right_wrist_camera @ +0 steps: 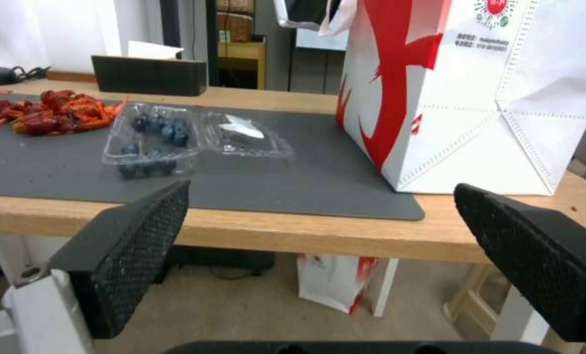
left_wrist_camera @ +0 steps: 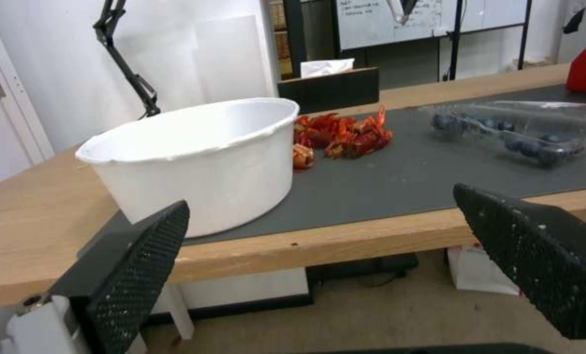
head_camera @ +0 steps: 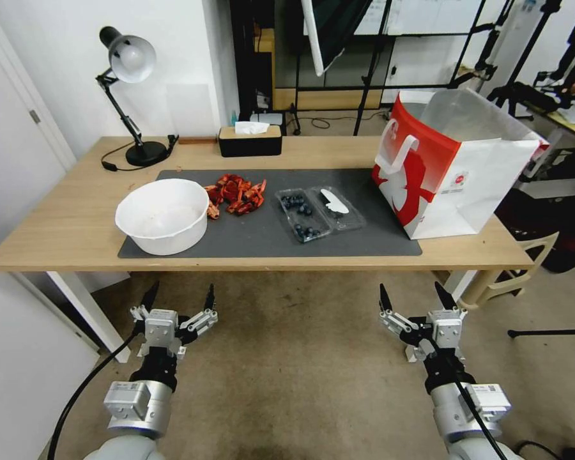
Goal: Close the takeout container lid, then place the container into the takeout bag.
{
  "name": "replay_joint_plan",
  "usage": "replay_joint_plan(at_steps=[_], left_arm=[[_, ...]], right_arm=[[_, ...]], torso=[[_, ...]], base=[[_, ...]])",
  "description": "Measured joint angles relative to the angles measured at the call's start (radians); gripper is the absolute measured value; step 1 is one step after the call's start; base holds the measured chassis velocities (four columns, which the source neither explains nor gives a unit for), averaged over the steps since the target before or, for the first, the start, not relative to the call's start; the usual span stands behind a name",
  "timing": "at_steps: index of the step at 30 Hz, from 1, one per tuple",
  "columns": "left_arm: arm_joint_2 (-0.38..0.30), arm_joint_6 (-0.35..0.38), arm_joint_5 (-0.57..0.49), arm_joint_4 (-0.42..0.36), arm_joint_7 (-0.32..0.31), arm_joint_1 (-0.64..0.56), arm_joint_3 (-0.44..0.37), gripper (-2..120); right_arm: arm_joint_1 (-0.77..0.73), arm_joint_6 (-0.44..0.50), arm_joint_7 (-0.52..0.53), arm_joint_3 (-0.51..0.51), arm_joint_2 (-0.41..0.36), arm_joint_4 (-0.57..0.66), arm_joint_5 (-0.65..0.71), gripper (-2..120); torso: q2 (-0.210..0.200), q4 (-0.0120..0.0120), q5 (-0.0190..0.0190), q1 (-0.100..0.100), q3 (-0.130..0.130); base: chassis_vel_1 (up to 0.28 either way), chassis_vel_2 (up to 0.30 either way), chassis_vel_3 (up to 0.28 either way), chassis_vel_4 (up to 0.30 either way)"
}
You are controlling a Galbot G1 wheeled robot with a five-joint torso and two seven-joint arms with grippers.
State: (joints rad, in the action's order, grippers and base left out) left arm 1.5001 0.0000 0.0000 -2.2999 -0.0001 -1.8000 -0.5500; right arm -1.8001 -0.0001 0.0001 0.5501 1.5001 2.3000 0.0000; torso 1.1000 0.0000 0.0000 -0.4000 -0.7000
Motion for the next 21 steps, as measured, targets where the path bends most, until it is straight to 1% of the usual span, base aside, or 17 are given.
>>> replay_joint_plan(at_steps=[21], left_arm=[[0.0,0.0,0.0,0.0,0.0,0.0,0.0,100]], right_arm=[[0.0,0.0,0.0,0.0,0.0,0.0,0.0,100]], torso=[[0.0,0.0,0.0001,0.0,0.0]], base=[[0.0,0.0,0.0,0.0]])
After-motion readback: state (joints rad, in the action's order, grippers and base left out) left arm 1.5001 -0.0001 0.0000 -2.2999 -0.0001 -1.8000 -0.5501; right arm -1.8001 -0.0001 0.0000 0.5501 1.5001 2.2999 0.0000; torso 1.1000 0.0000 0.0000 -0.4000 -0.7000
